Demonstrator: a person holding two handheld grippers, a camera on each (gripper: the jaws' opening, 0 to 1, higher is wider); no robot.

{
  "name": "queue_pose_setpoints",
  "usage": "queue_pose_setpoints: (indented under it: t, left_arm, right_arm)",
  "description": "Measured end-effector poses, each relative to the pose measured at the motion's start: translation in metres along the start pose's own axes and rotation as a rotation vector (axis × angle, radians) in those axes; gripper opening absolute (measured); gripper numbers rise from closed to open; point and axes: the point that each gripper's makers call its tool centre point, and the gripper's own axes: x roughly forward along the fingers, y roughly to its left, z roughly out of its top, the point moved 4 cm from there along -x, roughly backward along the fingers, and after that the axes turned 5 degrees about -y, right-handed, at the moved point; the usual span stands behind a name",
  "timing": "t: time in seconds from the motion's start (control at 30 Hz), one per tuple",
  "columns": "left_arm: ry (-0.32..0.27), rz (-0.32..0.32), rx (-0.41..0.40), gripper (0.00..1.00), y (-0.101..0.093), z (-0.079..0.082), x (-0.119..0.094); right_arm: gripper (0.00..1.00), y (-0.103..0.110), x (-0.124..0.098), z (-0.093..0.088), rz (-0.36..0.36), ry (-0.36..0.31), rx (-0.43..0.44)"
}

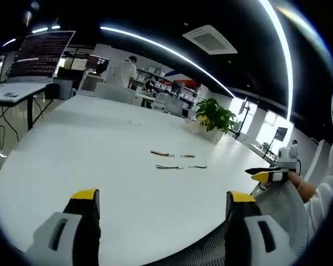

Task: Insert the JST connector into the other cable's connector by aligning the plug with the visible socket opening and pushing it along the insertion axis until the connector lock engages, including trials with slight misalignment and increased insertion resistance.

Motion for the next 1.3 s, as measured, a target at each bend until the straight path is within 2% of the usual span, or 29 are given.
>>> queue_pose_setpoints:
  t: [0.3, 0.57, 1.0, 1.1, 1.3]
  left_arm:
    - [0.044, -0.013, 0.008, 0.92, -0.0031, -0.0051, 0.0014]
    - [0.049, -0.016, 0.007, 0.94, -0.0075, -0.0048, 0.0016]
    - [0.014, 0.003, 0.010, 0.94, -0.0089, 0.0007, -0.0001]
    - [-0.004, 0.008, -0.010, 0.94, -0.0085, 0.0025, -0.0009]
    - [-0.001, 0.020, -0.001, 0.93, -0.0069, 0.0023, -0.0015]
  right_arm:
    - [0.83, -0.0003, -0.0004, 0.0015, -0.004, -0.015, 0.007]
    - [0.82, -0.0014, -0.0005, 0.0018, -0.010, -0.018, 0.008]
    - [0.82, -0.0020, -0.0015, 0.0009, -0.011, -0.015, 0.012]
    - [0.82, -0.0016, -0.0017, 0.0003, -0.008, -0.013, 0.013]
    - [0.82, -0.0017, -0.0022, 0.0002, -0.006, -0.013, 0.013]
